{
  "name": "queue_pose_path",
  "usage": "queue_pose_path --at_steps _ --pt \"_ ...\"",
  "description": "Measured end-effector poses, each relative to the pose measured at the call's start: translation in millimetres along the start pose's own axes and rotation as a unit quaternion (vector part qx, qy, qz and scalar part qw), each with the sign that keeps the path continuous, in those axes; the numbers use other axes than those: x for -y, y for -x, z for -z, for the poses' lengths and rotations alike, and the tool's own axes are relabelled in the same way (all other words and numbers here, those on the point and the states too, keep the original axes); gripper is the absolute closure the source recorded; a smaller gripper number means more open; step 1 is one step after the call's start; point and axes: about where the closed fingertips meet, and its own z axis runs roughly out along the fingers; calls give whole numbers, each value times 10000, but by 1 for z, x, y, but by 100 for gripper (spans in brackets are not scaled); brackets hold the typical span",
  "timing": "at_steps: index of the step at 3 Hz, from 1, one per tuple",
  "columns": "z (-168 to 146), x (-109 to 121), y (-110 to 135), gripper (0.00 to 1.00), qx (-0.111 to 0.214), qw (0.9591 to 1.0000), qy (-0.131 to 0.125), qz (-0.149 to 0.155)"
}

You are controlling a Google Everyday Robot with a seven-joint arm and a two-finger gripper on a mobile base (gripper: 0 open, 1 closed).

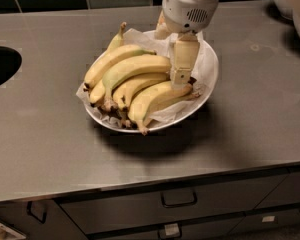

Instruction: Pick banana from white bowl

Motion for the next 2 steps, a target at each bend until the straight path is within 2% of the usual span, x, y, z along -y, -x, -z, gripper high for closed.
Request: queue_pose_path --at_steps 2 --pt "-9 1 19 24 24 9997 141 185"
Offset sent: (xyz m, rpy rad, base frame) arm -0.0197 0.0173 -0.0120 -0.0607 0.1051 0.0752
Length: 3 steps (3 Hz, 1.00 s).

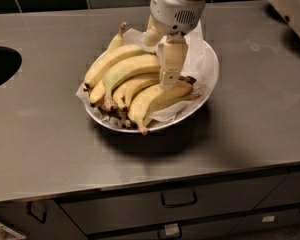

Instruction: Pick banana from white bowl

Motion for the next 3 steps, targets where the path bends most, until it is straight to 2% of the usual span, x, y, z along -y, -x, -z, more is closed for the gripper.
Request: queue_pose_path --at_steps 1,3 --pt "-1 0 1 33 2 10000 14 10" --pt "-6 -1 1 40 -16 10000 58 1"
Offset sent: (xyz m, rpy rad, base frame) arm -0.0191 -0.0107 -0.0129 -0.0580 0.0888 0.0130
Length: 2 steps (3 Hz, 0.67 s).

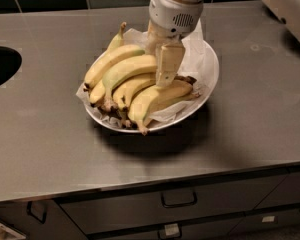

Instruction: Pick banana from white bowl

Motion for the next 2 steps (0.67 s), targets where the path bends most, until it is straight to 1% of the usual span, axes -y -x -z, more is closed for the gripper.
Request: queue_pose_path --at_steps 2 --pt "-2 1 1 42 -19 10000 20 1"
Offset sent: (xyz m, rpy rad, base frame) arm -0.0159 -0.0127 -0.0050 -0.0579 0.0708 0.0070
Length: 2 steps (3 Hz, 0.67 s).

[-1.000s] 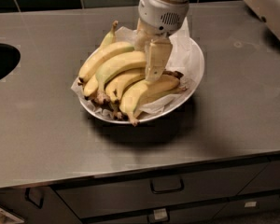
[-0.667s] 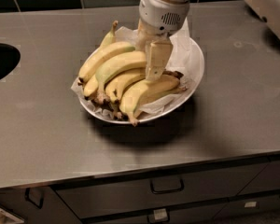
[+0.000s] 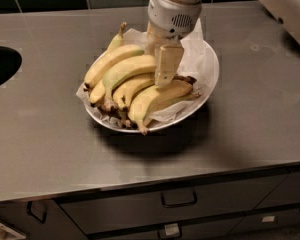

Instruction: Pick banana from white bowl

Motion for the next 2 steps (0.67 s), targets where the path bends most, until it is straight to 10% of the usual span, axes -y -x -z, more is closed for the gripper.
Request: queue_pose_path --at_steps 2 --pt "0 1 0 54 -29 10000 -1 -10"
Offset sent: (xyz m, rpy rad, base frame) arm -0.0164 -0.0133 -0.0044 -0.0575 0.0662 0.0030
